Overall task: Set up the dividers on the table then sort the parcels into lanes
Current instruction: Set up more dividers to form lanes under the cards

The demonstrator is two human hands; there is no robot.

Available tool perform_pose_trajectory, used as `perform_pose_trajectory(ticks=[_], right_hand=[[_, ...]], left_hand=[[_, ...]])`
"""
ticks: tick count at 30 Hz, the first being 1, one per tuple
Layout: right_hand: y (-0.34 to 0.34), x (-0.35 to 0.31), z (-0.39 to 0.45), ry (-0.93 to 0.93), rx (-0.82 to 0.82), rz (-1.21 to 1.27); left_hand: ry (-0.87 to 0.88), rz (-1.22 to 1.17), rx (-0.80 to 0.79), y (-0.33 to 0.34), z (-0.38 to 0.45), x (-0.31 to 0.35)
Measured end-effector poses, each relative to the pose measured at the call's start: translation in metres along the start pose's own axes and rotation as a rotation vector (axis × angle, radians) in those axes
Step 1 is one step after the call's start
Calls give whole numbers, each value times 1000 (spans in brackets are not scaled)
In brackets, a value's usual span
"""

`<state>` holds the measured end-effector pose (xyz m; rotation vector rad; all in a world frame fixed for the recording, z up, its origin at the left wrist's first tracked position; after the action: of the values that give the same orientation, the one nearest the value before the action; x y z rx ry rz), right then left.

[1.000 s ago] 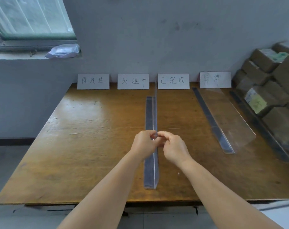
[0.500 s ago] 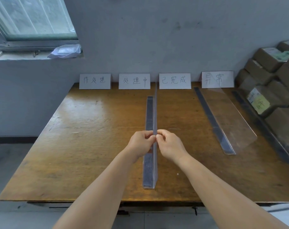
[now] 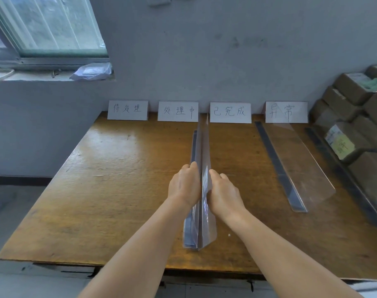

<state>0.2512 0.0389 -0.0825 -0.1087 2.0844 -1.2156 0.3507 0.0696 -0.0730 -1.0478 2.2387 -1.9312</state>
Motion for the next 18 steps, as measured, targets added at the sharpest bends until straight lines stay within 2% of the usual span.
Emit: perform_pose_trajectory(ticks=[4,11,18], right_hand=[[7,0,8,-14,-23,-55],[-15,14,13,42,52,-44],[-28,21,40,37,53,-73]], left_hand=[[-20,15,16,-7,1,-3],[-98,56,47,-20,3,-26],[-135,29,56,-15,13,-40]])
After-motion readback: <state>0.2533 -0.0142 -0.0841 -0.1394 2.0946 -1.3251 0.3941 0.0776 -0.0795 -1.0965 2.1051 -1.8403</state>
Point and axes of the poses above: each hand's wrist, its own z-axis towards the middle knuckle, its own y-axis out of the palm, x = y × z, the point moved 5 cm from there along z, towards the middle knuckle, and after that the axes turned 13 degrees about -x, right-handed, at the moved point
